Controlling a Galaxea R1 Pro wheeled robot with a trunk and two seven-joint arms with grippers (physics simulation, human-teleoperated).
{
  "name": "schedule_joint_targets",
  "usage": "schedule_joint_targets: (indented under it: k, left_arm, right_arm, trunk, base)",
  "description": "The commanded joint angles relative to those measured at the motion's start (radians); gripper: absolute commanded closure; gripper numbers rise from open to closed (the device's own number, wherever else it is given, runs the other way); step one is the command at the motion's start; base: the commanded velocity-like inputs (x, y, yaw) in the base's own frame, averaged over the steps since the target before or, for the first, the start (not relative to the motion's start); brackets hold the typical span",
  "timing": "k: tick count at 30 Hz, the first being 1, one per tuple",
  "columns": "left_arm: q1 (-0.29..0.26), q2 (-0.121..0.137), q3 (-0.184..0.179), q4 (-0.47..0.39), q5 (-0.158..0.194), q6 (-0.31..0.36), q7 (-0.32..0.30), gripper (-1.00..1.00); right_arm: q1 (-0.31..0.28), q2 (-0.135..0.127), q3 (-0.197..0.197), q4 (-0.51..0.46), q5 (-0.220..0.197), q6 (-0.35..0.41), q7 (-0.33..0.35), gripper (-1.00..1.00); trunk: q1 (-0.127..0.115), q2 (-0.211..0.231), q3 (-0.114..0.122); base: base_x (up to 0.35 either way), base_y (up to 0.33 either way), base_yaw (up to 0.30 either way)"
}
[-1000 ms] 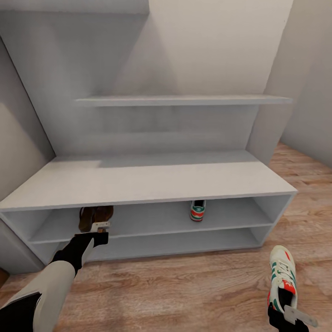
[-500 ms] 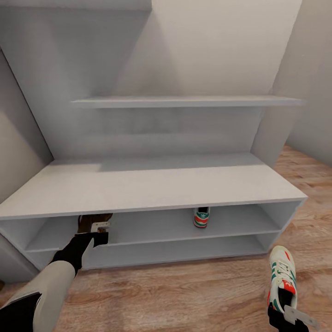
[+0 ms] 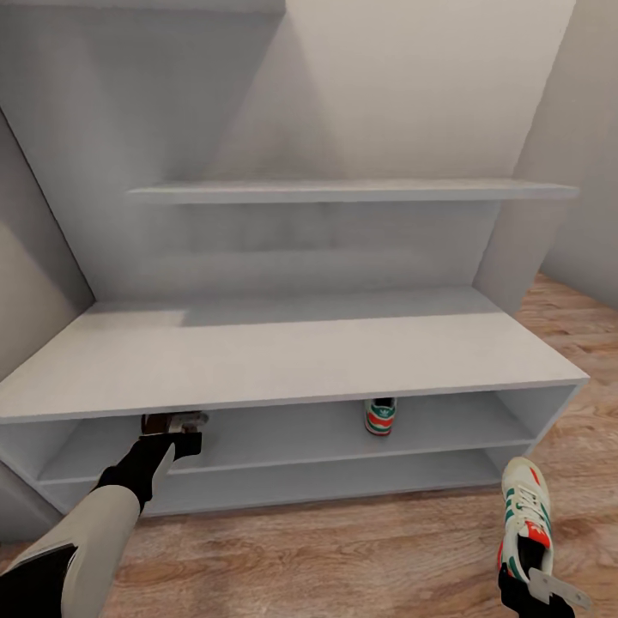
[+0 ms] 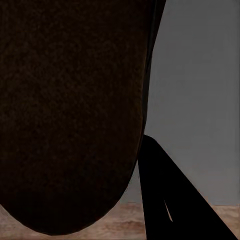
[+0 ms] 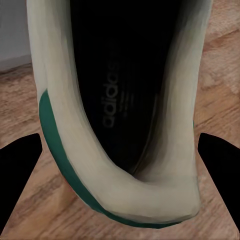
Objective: Pick up the two gym shoes and the two sandals from the corridor floor and place them onto the hallstand (shoe rack) in the corridor, making sure they are on the rack and not on the floor. Arrange them so the two gym shoes are next to each other and the two sandals are next to each other.
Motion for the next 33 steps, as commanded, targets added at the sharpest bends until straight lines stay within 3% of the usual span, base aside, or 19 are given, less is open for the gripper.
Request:
schedule_joint_targets:
  k: [1,6,7,19,33]
  left_arm:
    - [0.0,0.0,0.008,-0.002,-0.014,0.005,-0.011,1.0]
    - [0.0,0.002,0.009,-0.003,-0.013,0.004,-0.016,1.0]
    - [0.0,0.004,0.009,-0.002,-0.013,0.004,-0.018,-1.0]
    - [0.0,0.01,0.013,-0.002,-0.013,0.003,-0.011,-1.0]
    - [0.0,0.008,0.012,-0.002,-0.012,0.002,-0.013,-1.0]
  right_arm:
    - [-0.001,0.0,0.003,0.001,-0.01,-0.005,0.003,1.0]
    - [-0.001,0.0,0.003,0.001,-0.01,-0.005,0.003,1.0]
    - [-0.001,0.0,0.003,0.001,-0.011,-0.005,0.003,1.0]
    - [-0.001,0.0,0.003,0.001,-0.01,-0.005,0.003,1.0]
    - [-0.001,0.0,0.003,0.001,-0.011,-0.005,0.003,1.0]
  trunk:
    - [0.0,0.0,-0.001]
    - [0.0,0.0,-0.001]
    - [0.0,0.0,-0.001]
    - [0.0,0.0,-0.001]
    - [0.0,0.0,-0.001]
  base:
    - [0.053,0.0,0.0]
    - [0.017,0.0,0.0]
    - [0.003,0.0,0.0]
    - [-0.018,0.0,0.0]
    - [-0.305,0.0,0.0]
